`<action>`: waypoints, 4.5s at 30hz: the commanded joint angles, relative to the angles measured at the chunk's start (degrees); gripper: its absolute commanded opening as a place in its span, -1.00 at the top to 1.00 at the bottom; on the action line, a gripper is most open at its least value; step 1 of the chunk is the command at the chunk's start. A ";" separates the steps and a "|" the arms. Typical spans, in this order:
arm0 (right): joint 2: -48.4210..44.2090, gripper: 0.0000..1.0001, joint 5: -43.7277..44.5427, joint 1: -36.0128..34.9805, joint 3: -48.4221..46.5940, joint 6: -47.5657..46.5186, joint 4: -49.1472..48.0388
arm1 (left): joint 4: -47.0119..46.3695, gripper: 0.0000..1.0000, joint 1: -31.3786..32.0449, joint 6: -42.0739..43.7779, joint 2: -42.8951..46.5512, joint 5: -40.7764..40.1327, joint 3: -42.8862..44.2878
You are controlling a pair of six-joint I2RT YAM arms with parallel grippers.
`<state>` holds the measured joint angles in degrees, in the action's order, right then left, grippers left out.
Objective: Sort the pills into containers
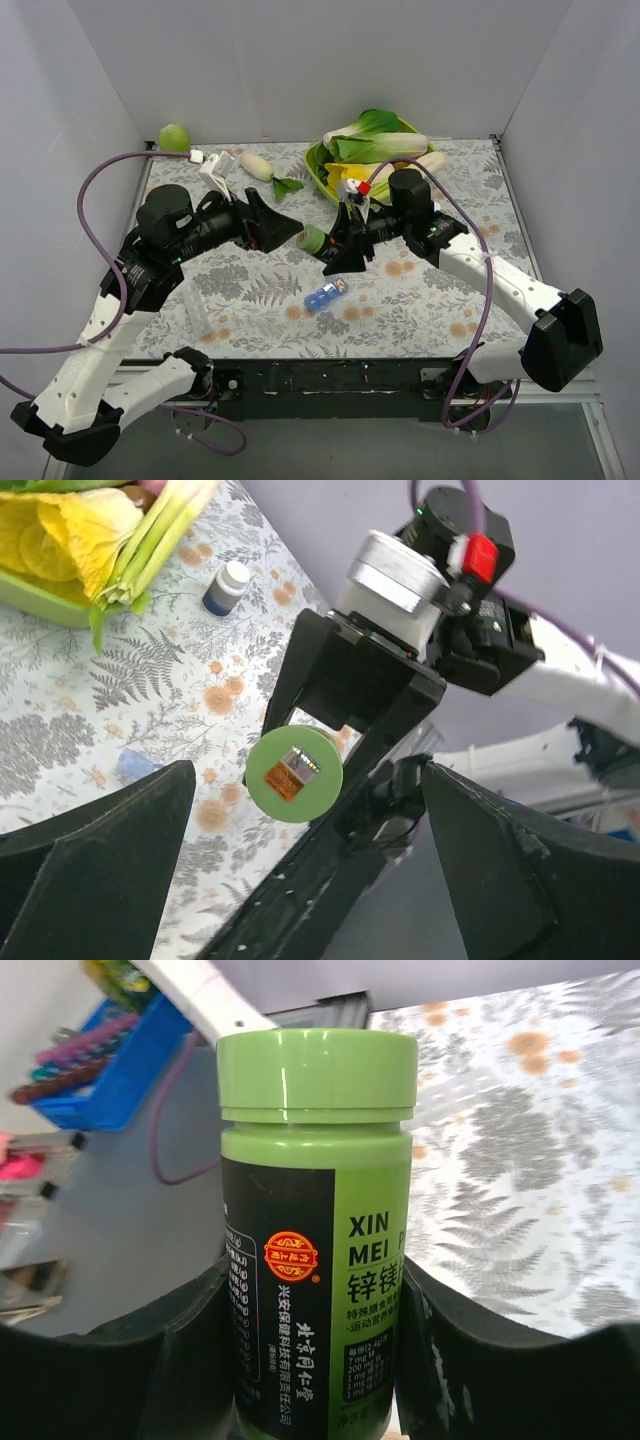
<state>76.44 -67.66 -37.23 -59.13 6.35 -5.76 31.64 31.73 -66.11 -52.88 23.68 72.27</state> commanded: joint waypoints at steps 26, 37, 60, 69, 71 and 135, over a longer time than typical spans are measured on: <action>-8.86 0.97 42.78 -5.75 -0.89 -42.65 9.45 | 3.96 -0.43 -0.35 -36.38 -14.88 1.63 2.00; -7.45 0.97 41.65 -5.74 -2.12 -41.25 11.29 | 3.61 0.60 -0.35 -32.52 -16.28 4.43 1.56; -1.65 0.97 -6.27 -3.90 -1.50 -1.14 -2.43 | -9.83 -0.84 -1.22 20.50 -10.41 19.05 -0.19; -2.09 0.97 14.07 -3.81 -8.80 -29.53 21.05 | -8.11 -0.96 -5.18 -0.58 -1.17 6.56 -0.74; -2.70 0.97 21.48 -3.90 -9.50 -31.83 20.79 | -5.20 -0.96 -5.27 -8.98 -2.39 4.72 0.24; 3.71 0.97 -0.43 -0.11 -9.92 -18.82 17.90 | -18.28 -0.96 -5.27 10.76 2.16 11.57 -7.23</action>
<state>82.00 -76.29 -37.21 -56.73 20.84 -21.69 21.65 27.49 -42.61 -58.63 43.90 66.50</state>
